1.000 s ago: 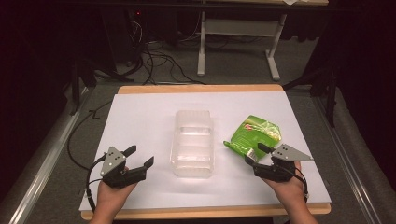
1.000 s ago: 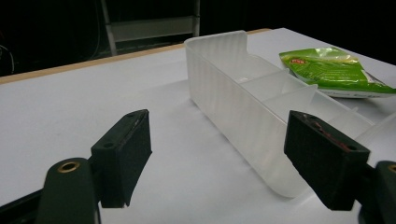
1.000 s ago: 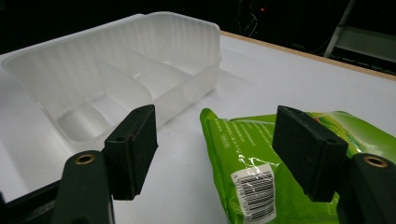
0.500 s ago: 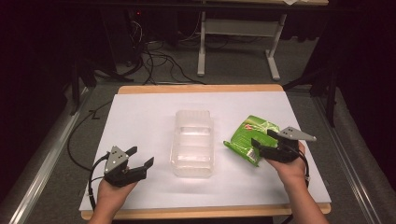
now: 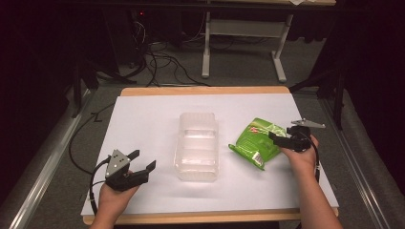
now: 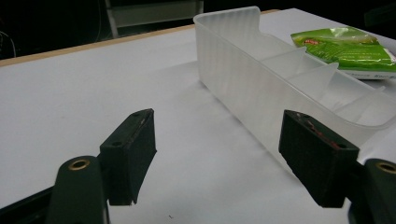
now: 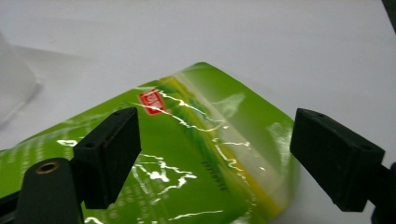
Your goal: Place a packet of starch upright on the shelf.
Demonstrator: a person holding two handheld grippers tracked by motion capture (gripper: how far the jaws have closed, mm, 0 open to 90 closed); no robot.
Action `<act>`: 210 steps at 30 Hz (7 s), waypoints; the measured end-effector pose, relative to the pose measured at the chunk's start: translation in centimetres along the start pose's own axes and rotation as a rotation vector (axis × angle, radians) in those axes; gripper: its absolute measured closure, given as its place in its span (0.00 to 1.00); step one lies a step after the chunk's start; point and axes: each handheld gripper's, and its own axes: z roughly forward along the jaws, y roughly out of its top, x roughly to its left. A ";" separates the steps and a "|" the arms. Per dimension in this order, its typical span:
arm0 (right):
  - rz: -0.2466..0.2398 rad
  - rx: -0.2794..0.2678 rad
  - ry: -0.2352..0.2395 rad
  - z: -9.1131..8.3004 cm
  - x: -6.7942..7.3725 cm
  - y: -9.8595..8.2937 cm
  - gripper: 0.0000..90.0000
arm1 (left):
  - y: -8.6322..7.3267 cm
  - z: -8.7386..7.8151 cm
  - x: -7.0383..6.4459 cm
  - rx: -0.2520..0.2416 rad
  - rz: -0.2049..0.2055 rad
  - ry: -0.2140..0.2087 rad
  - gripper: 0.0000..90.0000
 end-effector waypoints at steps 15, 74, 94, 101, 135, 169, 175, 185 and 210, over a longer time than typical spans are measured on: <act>0.115 0.094 0.023 2.6 -3.2 -1.6 0.18 | 0.1 0.2 -0.8 0.002 0.008 -0.024 0.25; -0.131 -0.339 0.326 -8.8 7.7 1.7 0.99 | 0.2 0.0 -1.1 -0.018 0.015 -0.070 0.28; -0.145 -0.380 0.318 -10.6 8.4 -0.5 0.96 | 0.3 -0.4 -1.0 -0.027 0.027 -0.076 0.28; -0.145 -0.346 0.341 -9.6 8.2 -0.9 0.84 | 0.3 -0.3 -1.1 -0.026 0.024 -0.082 0.28; -0.210 -0.274 0.327 -9.1 10.4 -2.9 0.84 | 0.3 -0.1 -1.2 -0.013 0.033 -0.095 0.29; -0.238 -0.278 0.310 -9.8 10.0 -1.0 1.00 | 0.1 0.1 -1.3 0.008 0.044 -0.108 0.29; -0.243 -0.317 0.376 -10.2 10.4 0.5 1.00 | 0.1 0.1 -1.2 0.005 0.043 -0.104 0.29; -0.281 -0.344 0.445 -9.9 12.3 3.0 1.00 | 0.0 0.1 -1.2 0.006 0.041 -0.095 0.29; -0.391 -0.336 0.694 -6.1 20.8 5.9 1.00 | 0.0 -0.2 -0.8 -0.003 0.042 -0.082 0.29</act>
